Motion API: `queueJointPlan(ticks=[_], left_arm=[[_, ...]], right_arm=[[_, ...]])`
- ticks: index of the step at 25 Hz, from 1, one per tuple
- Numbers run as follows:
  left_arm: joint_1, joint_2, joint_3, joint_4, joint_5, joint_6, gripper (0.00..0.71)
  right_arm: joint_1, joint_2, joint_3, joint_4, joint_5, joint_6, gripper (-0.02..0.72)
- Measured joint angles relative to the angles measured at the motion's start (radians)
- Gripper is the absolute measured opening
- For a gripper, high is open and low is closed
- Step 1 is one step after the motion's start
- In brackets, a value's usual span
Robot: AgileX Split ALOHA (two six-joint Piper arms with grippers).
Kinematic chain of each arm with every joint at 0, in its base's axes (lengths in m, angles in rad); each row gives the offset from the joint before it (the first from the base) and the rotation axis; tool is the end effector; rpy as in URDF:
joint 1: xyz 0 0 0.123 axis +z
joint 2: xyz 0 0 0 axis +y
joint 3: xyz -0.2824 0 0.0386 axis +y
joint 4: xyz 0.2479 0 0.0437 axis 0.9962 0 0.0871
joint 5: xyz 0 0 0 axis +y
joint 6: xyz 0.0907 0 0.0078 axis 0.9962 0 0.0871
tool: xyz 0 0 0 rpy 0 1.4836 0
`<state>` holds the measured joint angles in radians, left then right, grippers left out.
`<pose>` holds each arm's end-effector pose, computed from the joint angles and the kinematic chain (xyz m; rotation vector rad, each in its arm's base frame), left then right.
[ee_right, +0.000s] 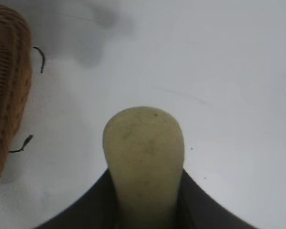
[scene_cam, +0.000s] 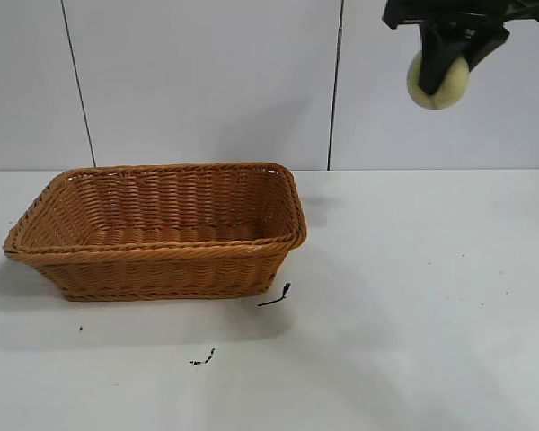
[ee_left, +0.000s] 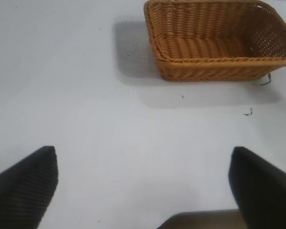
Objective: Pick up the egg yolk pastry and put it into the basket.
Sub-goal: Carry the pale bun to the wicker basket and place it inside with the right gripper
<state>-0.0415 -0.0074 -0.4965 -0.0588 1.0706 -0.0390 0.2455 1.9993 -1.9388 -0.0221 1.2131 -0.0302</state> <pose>-0.0062 -0.0044 0.2755 0.0058 2.0510 -0.1205 0.4239 0.1043 0.3080 -0.3839 2.7301 0.0272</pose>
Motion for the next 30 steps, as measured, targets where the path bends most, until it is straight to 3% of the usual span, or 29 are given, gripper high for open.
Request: queueJointPlan(ticks=[9,15,23,30], left_arm=[[0.0,0.0,0.0,0.0,0.0,0.0,0.695],[0.0,0.0,0.0,0.0,0.0,0.0,0.695],[0.0,0.0,0.0,0.0,0.0,0.0,0.695],[0.0,0.0,0.0,0.0,0.0,0.0,0.695]], right_arm=[[0.262,0.137,-0.194,0.022,-0.002,0.041,0.157],[0.394,0.263,-0.231,0.022,-0.1,0.058,0.157],[0.429,0.411,-0.231,0.022,-0.282,0.079,0.157],[0.429,0.5,-0.231,0.022,-0.308,0.084,0.161]])
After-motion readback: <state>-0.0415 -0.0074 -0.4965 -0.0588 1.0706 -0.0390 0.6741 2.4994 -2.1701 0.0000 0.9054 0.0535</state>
